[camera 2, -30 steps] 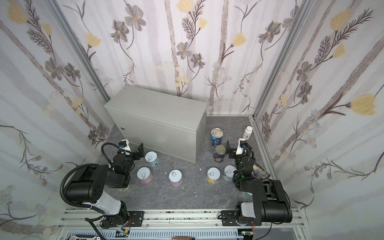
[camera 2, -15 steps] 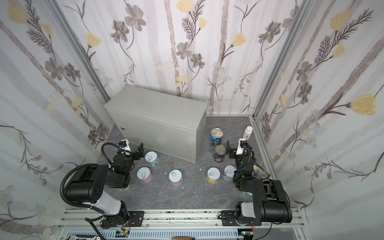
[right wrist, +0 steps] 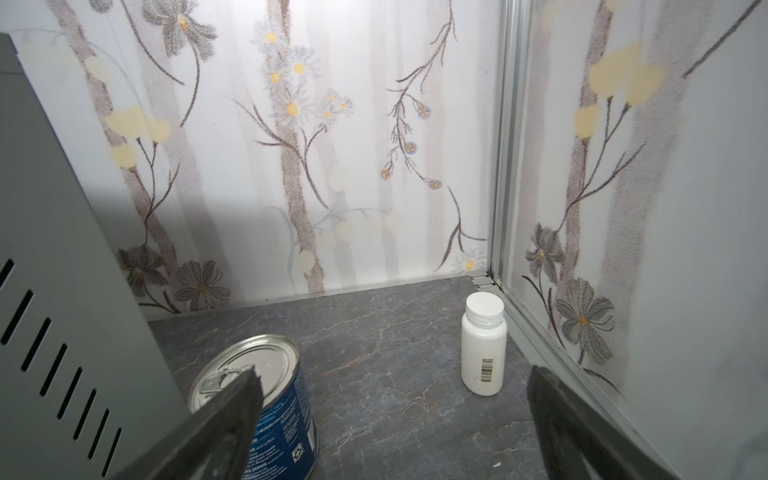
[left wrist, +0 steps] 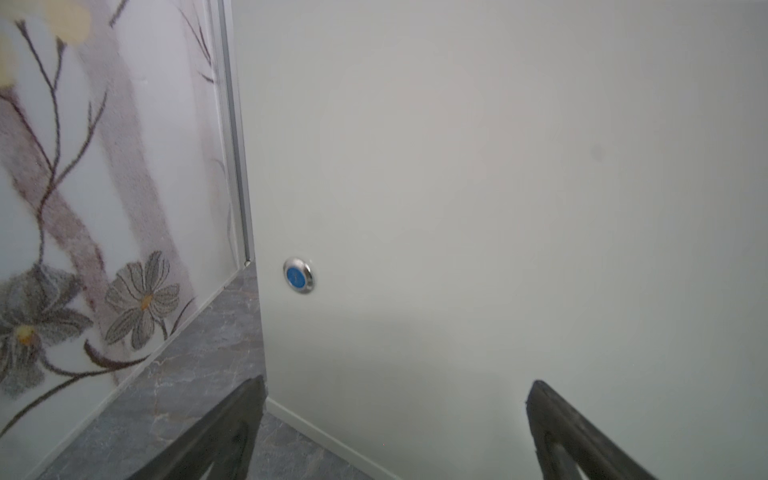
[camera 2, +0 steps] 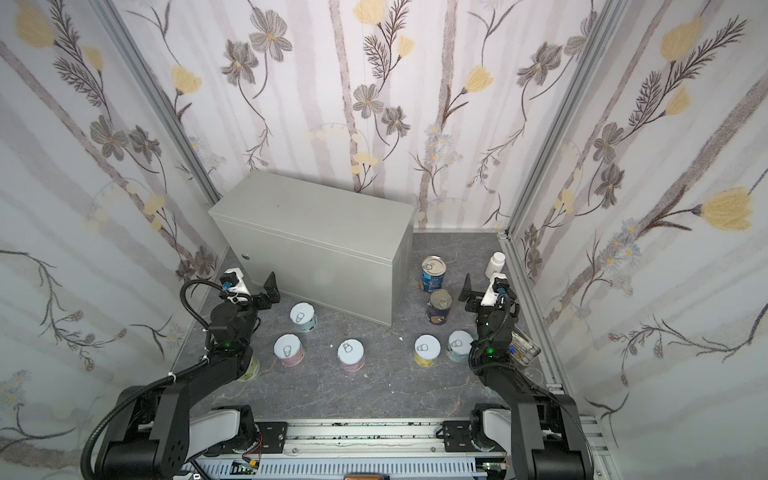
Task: Place and organize the canned foods onto the counter
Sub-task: 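Move left gripper toward the pink-labelled white-lid can while right arm moves forward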
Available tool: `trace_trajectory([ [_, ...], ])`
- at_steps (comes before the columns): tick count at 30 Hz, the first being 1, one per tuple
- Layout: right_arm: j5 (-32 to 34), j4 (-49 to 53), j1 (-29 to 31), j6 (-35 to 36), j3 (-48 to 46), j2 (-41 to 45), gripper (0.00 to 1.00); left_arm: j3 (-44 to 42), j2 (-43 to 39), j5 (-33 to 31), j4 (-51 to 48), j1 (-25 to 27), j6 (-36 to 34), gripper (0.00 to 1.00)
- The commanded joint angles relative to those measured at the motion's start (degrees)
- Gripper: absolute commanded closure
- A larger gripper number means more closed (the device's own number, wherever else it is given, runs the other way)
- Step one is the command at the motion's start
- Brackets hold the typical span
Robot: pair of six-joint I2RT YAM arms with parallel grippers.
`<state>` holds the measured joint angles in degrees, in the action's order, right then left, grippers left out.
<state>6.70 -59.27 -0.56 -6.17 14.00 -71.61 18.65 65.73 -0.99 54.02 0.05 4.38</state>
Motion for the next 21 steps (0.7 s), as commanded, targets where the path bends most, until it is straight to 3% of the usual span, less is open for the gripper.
trace_trajectory([
  [1,4.86,12.98,0.05,-5.21,2.12,5.22,0.0,3.55,-4.22,2.42,-12.66,0.05,2.41,0.0],
  [6,2.5,27.41,0.12,-9.39,6.67,13.74,0.0,10.55,-11.04,3.42,-25.82,3.06,6.47,0.0],
  [13,-2.03,43.89,1.81,-13.91,11.28,25.77,0.0,15.66,-19.81,-3.66,-40.99,15.61,3.2,0.0],
  [21,-3.7,63.75,11.0,-12.28,18.88,30.16,0.0,13.98,-27.79,-10.03,-49.07,30.01,6.19,0.0],
])
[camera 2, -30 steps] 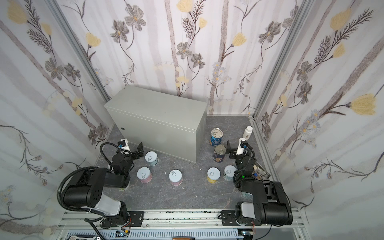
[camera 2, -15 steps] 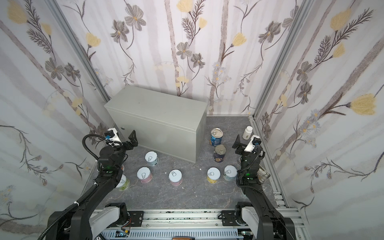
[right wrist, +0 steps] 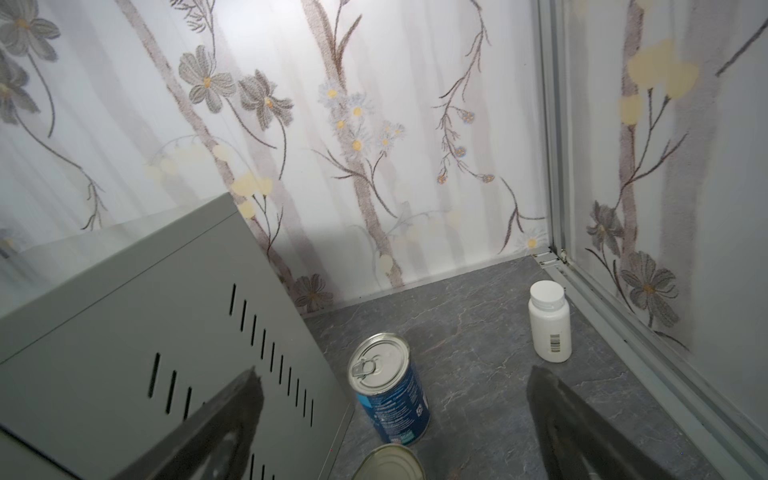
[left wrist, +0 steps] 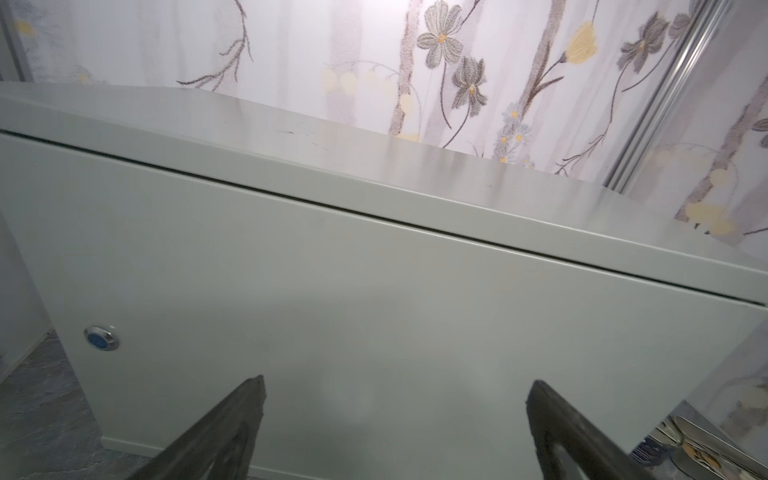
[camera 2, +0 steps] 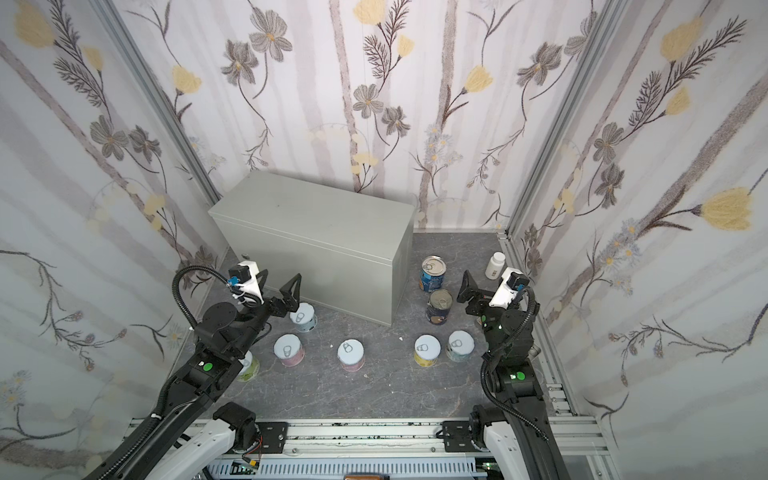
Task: Place and organize the canned foods onto the counter
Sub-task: 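Move left gripper toward the pink-labelled white-lid can while right arm moves forward, then lower left gripper over the pink-labelled can and close on its rim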
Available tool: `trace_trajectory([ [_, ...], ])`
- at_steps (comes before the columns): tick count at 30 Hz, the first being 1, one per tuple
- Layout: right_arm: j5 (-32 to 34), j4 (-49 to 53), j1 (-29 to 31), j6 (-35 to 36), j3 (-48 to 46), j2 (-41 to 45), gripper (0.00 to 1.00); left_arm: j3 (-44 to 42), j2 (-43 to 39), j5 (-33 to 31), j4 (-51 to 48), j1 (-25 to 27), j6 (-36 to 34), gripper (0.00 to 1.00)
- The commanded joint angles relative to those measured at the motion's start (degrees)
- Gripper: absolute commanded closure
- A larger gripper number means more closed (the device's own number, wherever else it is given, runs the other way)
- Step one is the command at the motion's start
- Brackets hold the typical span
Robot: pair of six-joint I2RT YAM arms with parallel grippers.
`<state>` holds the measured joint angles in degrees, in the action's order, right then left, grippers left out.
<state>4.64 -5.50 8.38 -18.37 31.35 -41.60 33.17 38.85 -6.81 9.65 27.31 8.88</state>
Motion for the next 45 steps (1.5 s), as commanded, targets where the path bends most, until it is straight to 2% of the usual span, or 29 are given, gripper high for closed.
trace_trajectory([
  [1,-1.55,11.81,3.3,0.0,2.05,0.21,0.0,-0.69,-1.06,-5.27,-5.47,4.6,1.89,0.0],
  [6,-1.17,17.36,10.16,-0.71,3.1,0.21,0.0,-1.43,1.18,-9.91,-8.04,13.12,1.84,0.0],
  [10,0.66,17.7,17.79,-2.44,1.0,0.03,0.0,-3.26,5.29,-13.93,-8.33,21.01,2.66,0.0],
  [13,3.37,16.02,22.51,-3.65,-2.49,0.53,0.0,-4.86,8.38,-14.85,-8.24,24.45,4.51,0.0],
  [21,1.63,11.36,25.62,-7.63,-10.7,5.52,0.0,-9.18,10.9,-10.84,-6.64,27.15,8.43,0.0],
  [26,1.83,11.31,25.71,-7.77,-11.69,7.21,0.0,-12.27,12.32,-3.28,-0.97,28.33,6.07,0.0],
  [37,-2.11,10.96,25.67,-10.28,-10.98,10.67,0.0,-15.36,14.49,-1.09,4.41,29.47,7.95,0.0],
  [45,-1.31,13.97,25.6,-10.24,-9.73,13.62,0.0,-13.0,22.98,-1.49,4.49,31.85,7.38,0.0],
])
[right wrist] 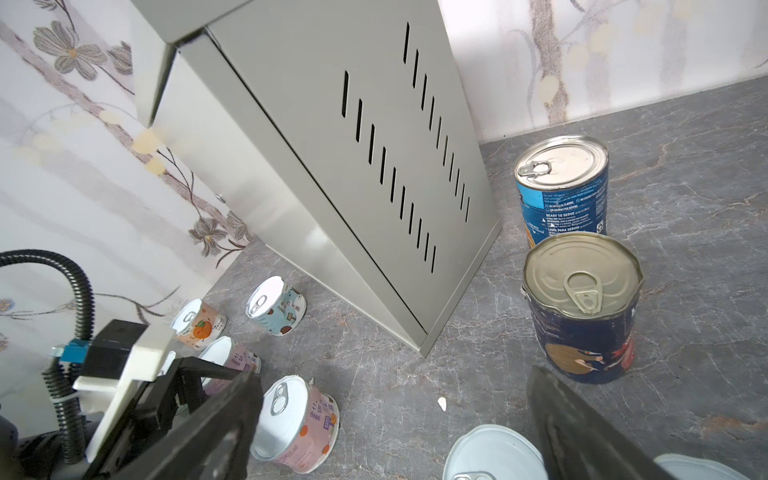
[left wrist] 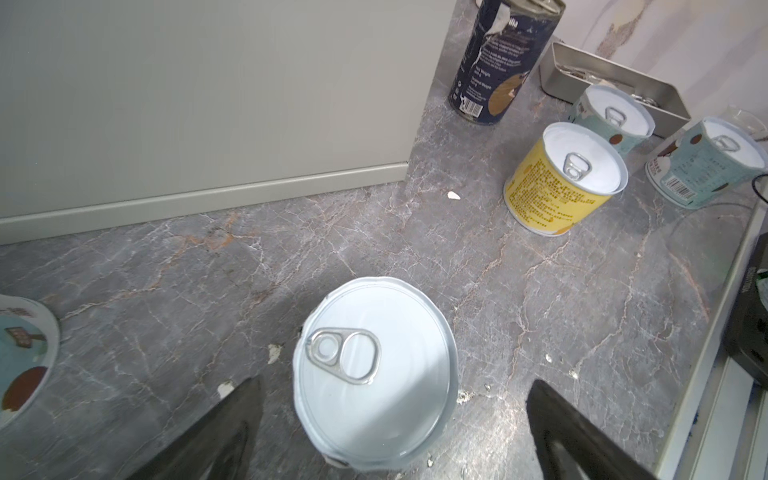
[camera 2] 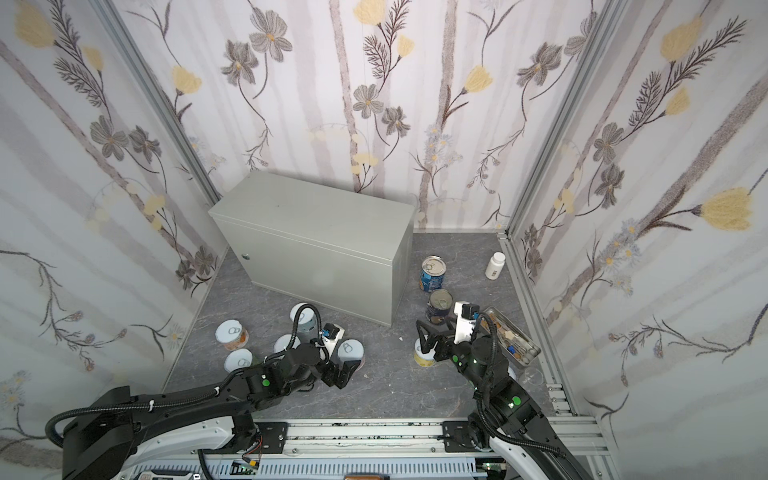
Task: Place and organize the canned foods onto the counter
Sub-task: 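Lower left gripper over the pink-labelled can and close on its rim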
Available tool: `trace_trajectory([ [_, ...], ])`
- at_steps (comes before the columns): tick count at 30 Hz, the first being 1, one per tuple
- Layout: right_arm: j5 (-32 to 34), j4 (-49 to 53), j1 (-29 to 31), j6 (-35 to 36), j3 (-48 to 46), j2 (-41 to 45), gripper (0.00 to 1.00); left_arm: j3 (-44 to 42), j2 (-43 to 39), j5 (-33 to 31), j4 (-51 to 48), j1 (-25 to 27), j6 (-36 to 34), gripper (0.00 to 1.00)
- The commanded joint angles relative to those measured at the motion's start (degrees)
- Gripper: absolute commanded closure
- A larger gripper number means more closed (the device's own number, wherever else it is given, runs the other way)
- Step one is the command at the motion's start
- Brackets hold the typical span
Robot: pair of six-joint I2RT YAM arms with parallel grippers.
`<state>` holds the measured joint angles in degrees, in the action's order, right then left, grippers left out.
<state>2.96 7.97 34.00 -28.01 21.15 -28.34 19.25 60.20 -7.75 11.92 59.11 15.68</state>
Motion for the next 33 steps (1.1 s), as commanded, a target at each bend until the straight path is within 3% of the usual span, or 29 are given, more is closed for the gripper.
trace_trajectory([
  [1,0.4,0.72,-0.04,-0.55,0.47,0.39,0.0,0.97,2.21,-0.72,2.2,0.04,0.49,0.0],
  [15,-0.41,1.97,0.01,-1.59,1.01,1.51,0.0,-3.14,5.43,-4.74,10.31,0.11,3.06,0.0],
  [33,-1.25,1.64,-0.03,-1.69,1.27,1.79,0.0,-2.88,18.75,-6.12,24.34,0.04,0.8,0.0],
])
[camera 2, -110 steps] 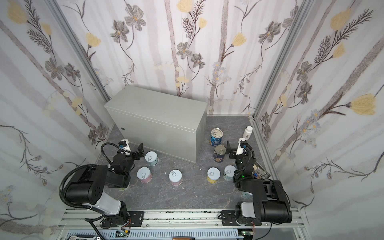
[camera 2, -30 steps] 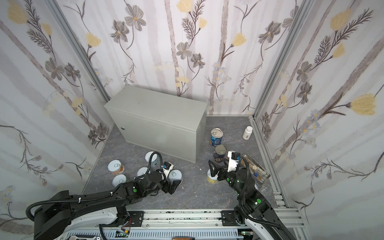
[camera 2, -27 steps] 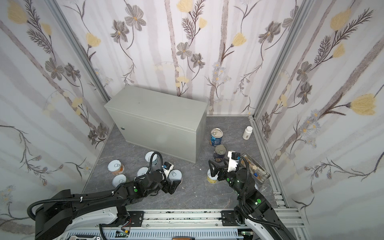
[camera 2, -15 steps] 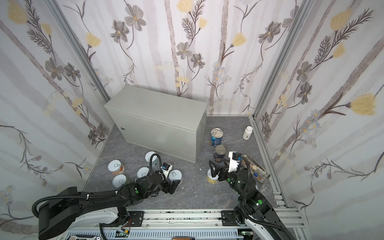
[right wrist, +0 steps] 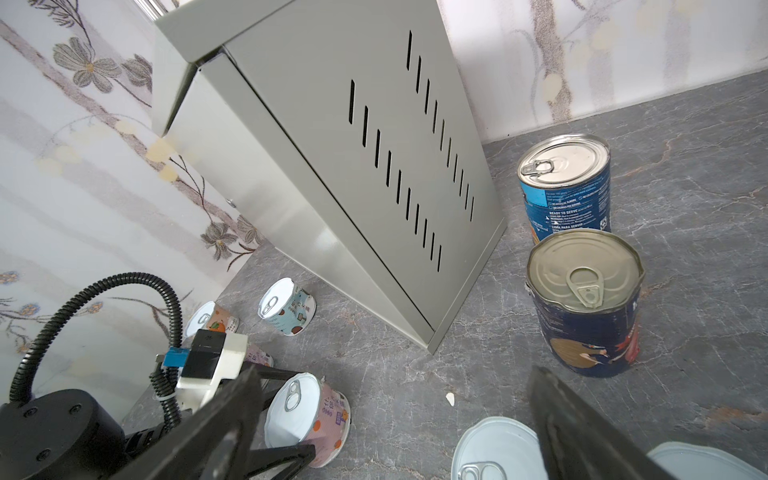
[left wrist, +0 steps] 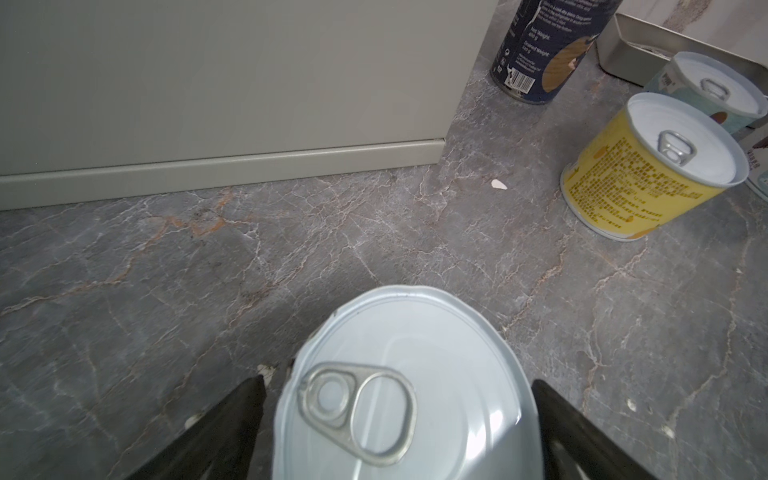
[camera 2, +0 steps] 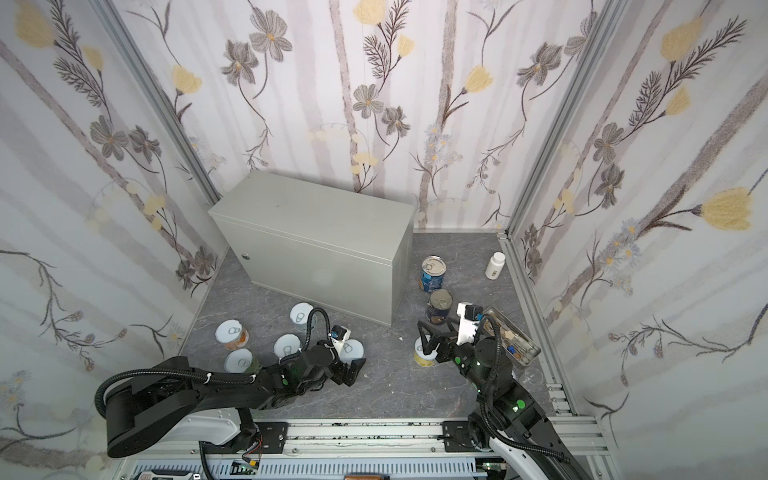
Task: Place and organize the canned foods onto the counter
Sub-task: 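Lower left gripper over the pink-labelled can and close on its rim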
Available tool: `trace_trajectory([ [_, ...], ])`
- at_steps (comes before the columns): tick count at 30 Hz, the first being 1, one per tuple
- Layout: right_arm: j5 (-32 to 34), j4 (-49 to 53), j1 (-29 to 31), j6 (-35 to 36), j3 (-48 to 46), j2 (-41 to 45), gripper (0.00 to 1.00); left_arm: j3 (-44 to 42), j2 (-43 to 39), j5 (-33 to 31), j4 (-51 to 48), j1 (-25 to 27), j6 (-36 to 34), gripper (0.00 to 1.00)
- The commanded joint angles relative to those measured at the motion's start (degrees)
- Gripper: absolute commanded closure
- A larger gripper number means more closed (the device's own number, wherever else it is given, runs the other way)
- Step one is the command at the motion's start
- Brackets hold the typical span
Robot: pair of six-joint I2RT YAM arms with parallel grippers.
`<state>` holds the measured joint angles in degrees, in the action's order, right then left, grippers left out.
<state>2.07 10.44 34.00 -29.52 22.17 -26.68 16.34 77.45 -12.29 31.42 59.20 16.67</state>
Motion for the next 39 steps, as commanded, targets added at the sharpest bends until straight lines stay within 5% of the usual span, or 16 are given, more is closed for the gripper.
trace_trajectory([
  [1,-0.48,-0.94,0.01,-0.14,0.15,0.26,0.0,-0.12,2.2,-1.83,5.64,-0.05,-0.38,0.0],
  [13,-1.41,1.29,-0.03,0.71,1.12,2.4,0.0,-2.04,11.3,-4.18,20.46,0.04,1.48,0.04],
  [25,-2.5,0.7,-0.05,1.28,0.44,3.24,0.0,-3.41,17.56,-6.86,33.96,0.39,-3.94,0.08],
  [33,-2.72,0.64,-0.05,1.77,0.85,2.98,0.0,-2.83,21.87,-6.46,39.4,1.42,-5.82,0.31],
  [39,-2.85,1.27,-0.06,1.48,1.79,3.61,0.0,-3.85,15.08,-4.93,37.53,1.97,-6.24,0.35],
])
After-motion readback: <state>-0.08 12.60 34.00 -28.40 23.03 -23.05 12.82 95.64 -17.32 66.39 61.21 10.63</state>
